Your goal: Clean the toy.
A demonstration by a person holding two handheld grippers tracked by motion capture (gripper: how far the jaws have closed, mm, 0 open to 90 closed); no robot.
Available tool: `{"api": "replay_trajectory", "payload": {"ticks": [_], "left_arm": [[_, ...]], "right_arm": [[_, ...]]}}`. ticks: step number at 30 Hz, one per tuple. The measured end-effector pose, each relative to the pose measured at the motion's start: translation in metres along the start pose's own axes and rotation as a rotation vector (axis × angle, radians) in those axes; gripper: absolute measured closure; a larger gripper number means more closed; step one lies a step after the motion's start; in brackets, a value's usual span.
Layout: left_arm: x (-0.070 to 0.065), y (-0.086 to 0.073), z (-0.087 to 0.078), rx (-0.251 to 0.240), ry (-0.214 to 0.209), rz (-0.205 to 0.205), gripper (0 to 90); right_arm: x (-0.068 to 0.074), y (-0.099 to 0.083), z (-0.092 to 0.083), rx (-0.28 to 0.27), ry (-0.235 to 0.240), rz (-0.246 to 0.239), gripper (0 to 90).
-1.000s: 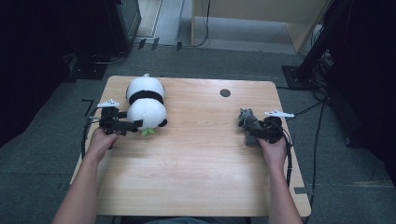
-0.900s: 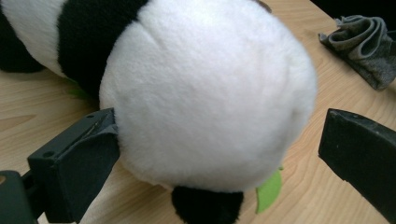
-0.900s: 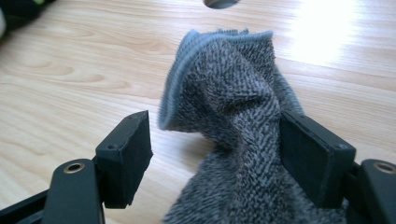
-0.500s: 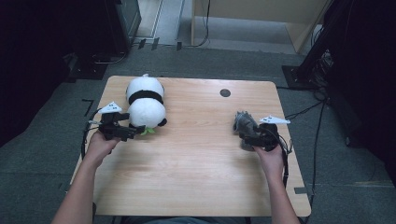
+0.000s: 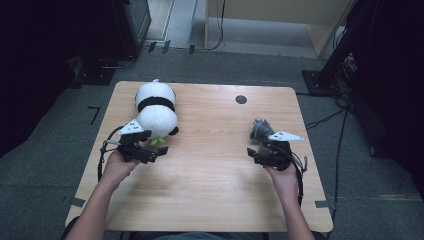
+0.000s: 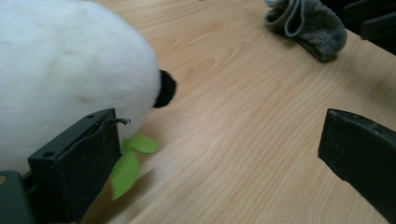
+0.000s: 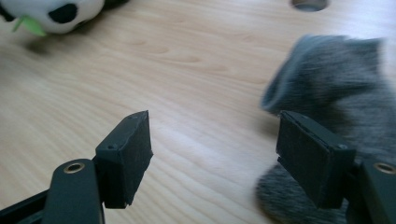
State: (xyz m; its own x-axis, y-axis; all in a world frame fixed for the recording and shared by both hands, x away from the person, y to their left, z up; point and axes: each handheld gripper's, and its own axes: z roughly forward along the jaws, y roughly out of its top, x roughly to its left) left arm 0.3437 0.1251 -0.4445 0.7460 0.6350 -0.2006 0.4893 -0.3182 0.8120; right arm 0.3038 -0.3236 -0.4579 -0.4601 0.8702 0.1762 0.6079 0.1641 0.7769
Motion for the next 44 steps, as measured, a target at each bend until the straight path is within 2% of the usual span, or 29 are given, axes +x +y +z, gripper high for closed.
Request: {"api": "replay_trajectory", "payload": {"ticks": [4,7,8,11,13,16,20,21,24,27,34,38,44], "left_arm": [[-0.010,-0.005,0.011,0.007,-0.049,0.001,0.0],[-0.016,-0.009,0.019,0.036,-0.038,0.030,0.0],[-0.017,-0.010,0.021,0.035,-0.038,0.027,0.0],[-0.020,-0.014,0.028,0.027,-0.075,0.020,0.0],[-0.023,-0.017,0.034,0.035,-0.068,0.040,0.0],[-0.024,-0.019,0.041,0.041,-0.055,0.046,0.0],[-0.025,-0.024,0.052,0.068,-0.070,0.041,0.0],[-0.026,-0.025,0.055,0.085,-0.077,0.048,0.0],[-0.032,-0.027,0.063,0.123,-0.058,0.092,0.0],[-0.033,-0.029,0.069,0.134,-0.055,0.110,0.0],[-0.029,-0.034,0.077,0.164,-0.051,0.096,0.0],[-0.031,-0.035,0.080,0.183,-0.054,0.113,0.0],[-0.031,-0.035,0.081,0.188,-0.048,0.112,0.0]], "right_arm": [[0.010,-0.003,0.010,0.019,0.021,-0.039,26.7],[0.013,-0.006,0.016,0.015,0.045,-0.042,26.7],[0.014,-0.007,0.018,0.014,0.051,-0.045,26.7],[0.017,-0.010,0.023,0.001,0.070,-0.067,27.5],[0.020,-0.012,0.028,-0.007,0.094,-0.074,27.5],[0.023,-0.015,0.036,0.012,0.110,-0.078,27.5],[0.029,-0.020,0.049,0.068,0.104,-0.108,27.5],[0.030,-0.020,0.052,0.080,0.101,-0.120,27.5],[0.035,-0.023,0.060,0.103,0.091,-0.160,27.9],[0.038,-0.027,0.070,0.147,0.085,-0.176,27.7],[0.049,-0.030,0.076,0.116,0.059,-0.223,26.7],[0.050,-0.031,0.076,0.111,0.062,-0.227,25.8],[0.051,-0.033,0.078,0.095,0.052,-0.239,23.8]]}}
